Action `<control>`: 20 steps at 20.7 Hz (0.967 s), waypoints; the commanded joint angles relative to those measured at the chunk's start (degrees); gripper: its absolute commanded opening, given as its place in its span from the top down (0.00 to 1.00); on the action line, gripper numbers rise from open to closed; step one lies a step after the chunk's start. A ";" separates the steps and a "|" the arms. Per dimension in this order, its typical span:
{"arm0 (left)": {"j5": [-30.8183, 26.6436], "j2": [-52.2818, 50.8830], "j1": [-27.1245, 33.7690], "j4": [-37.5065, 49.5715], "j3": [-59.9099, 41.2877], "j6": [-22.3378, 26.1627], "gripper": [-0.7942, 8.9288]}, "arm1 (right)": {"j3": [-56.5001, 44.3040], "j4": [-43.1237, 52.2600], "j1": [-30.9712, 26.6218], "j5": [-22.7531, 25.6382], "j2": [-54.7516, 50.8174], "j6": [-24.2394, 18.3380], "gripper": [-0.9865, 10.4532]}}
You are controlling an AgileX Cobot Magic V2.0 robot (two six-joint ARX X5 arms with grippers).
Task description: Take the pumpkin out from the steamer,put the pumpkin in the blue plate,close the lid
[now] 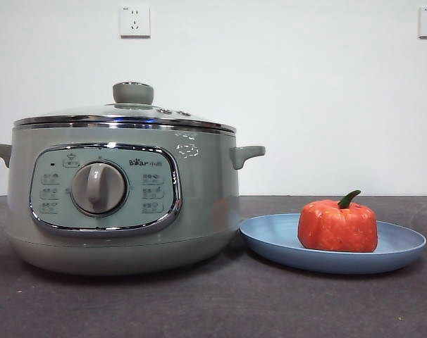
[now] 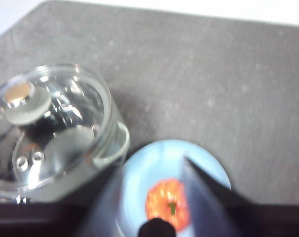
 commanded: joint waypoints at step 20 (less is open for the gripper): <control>-2.80 -26.23 -0.17 14.01 -30.60 1.03 0.92 | -27.85 23.08 4.57 4.66 -14.78 3.13 0.93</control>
